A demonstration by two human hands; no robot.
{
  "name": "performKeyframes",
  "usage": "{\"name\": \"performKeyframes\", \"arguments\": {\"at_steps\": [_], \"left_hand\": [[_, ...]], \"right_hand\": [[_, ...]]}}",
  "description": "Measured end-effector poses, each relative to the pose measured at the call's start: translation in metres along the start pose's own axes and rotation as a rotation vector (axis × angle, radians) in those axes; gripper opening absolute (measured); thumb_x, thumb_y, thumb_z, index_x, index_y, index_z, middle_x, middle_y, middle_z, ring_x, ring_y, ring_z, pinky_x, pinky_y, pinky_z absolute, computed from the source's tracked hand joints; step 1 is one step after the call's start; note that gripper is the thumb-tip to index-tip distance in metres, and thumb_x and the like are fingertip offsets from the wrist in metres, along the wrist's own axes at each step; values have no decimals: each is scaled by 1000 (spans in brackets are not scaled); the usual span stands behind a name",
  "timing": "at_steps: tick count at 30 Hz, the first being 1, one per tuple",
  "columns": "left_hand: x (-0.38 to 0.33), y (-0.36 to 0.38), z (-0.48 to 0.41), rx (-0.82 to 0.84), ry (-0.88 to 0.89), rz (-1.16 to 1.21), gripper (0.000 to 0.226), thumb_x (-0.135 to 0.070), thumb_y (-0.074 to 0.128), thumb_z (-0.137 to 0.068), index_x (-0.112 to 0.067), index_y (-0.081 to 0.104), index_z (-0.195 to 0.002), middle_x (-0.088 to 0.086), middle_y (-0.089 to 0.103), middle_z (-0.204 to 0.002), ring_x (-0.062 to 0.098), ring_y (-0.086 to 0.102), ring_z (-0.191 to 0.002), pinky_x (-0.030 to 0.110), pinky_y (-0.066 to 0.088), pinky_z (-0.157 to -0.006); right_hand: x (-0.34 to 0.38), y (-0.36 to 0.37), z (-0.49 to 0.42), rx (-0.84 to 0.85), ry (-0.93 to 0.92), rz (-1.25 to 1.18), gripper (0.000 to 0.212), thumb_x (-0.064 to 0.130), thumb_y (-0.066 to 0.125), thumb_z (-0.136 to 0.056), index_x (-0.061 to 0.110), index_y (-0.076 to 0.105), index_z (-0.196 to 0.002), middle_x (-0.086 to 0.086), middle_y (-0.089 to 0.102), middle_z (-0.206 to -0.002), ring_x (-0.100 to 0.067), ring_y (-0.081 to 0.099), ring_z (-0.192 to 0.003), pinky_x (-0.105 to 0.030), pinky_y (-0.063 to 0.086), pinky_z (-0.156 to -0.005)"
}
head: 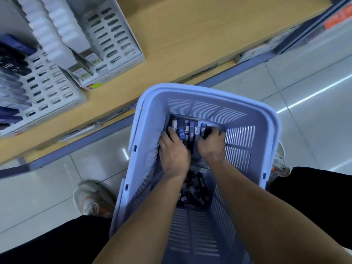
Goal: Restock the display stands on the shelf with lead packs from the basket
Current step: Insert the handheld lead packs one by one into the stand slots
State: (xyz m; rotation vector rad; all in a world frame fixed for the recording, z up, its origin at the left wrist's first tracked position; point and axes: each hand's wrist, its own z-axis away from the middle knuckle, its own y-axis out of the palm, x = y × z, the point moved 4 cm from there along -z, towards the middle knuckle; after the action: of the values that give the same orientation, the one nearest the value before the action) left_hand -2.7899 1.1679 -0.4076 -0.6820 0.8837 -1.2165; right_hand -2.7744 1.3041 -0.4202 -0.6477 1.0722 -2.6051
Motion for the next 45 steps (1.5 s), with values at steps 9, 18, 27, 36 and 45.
{"name": "performKeyframes", "arguments": {"at_steps": [9,18,27,36,45], "left_hand": [[-4,-6,4,-61,1,222,91,-34,69,-92,1,16,-157,25,28,-155,40,31,-142,46,33,-116],[-4,3,9,-54,6,329,87,-33,72,-91,-1,23,-156,22,32,-153,38,37,-139,47,36,-115],[1,13,2,86,-87,585,93,-37,69,-93,-15,10,-162,11,18,-164,30,30,-148,42,31,-120],[0,17,-21,145,-196,779,67,-40,63,-97,-10,34,-149,8,49,-143,25,49,-130,29,38,-107],[-7,23,-29,187,-50,696,39,-29,63,-98,-13,52,-132,9,52,-131,25,52,-121,40,43,-108]], "right_hand": [[-4,-2,-6,33,17,-115,63,34,66,-90,5,43,-140,-18,42,-138,-40,53,-119,-46,48,-99],[-17,-4,-8,50,-63,-158,69,41,71,-89,6,42,-141,-19,49,-136,-35,56,-118,-39,49,-95],[-30,7,-15,61,-122,-229,49,42,77,-82,13,63,-119,-5,65,-108,-20,65,-99,-31,53,-86],[-25,10,-12,154,-117,-347,37,30,68,-93,16,56,-126,0,62,-104,-16,62,-97,-22,48,-82],[-17,16,-6,257,-202,-424,22,20,53,-99,26,66,-115,9,73,-103,-12,67,-98,-31,52,-90]]}}
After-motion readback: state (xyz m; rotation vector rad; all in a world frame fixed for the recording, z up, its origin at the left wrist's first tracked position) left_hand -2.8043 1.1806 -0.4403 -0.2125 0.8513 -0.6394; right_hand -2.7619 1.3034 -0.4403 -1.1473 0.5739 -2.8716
